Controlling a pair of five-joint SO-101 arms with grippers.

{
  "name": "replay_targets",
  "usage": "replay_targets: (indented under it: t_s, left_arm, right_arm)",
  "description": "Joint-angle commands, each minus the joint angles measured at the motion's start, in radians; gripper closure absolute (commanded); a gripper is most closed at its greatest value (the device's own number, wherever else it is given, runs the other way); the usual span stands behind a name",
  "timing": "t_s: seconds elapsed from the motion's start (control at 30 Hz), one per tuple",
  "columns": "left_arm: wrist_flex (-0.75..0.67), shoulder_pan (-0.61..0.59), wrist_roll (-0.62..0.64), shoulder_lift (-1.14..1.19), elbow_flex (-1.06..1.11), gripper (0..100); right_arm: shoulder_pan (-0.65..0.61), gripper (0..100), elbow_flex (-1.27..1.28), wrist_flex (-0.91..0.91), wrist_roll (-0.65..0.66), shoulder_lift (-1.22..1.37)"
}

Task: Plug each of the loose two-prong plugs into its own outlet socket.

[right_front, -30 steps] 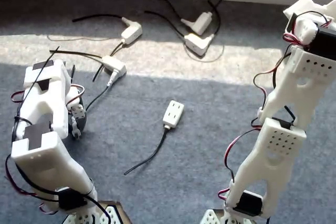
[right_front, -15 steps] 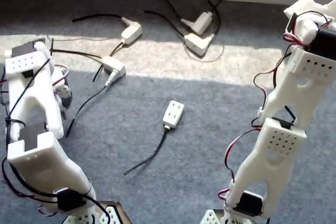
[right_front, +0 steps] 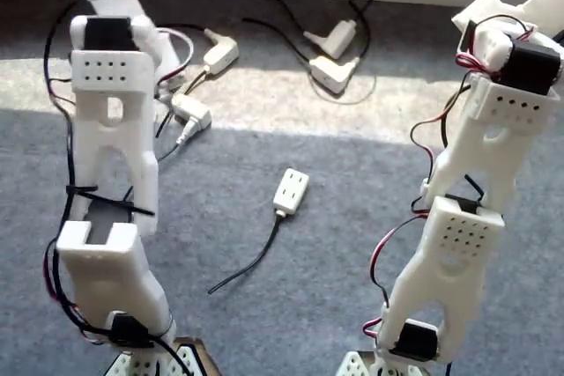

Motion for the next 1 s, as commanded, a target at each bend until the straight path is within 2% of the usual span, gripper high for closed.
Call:
replay_targets:
  t_s: [0.0, 0.07, 0.13, 0.27, 0.37, 0.57, 0.73, 0.97]
  left_arm:
    - [0.005, 0.203, 0.293, -0.018, -0.269, 94]
    - [0.003, 0.300, 0.316, -0.010, -0.344, 94]
    - [0.003, 0.383, 0.288, -0.010, -0.392, 94]
    - [0.006, 0.466, 0.204, -0.018, -0.450, 94]
    - [0.026, 0.470, 0.181, -0.019, -0.515, 99]
    - [0.066, 0.450, 0.184, -0.031, -0.641, 99]
    - [0.068, 0.453, 0.258, -0.150, -0.568, 99]
    - [0.064, 0.447, 0.270, -0.510, -0.352, 99]
  right_arm:
    - [-0.010, 72.3, -0.031, 0.005, 0.011, -0.058]
    - [-0.010, 72.4, -0.031, 0.007, 0.011, -0.056]
    - [-0.010, 72.4, -0.031, 0.016, 0.011, -0.056]
    - [-0.016, 72.4, -0.031, 0.019, 0.011, -0.056]
    - [-0.016, 72.4, -0.031, 0.019, 0.011, -0.056]
    - [-0.016, 72.4, -0.031, 0.019, 0.011, -0.056]
    - [-0.018, 72.4, 0.016, 0.012, 0.011, -0.058]
    - [-0.018, 72.4, 0.140, -0.041, 0.011, -0.059]
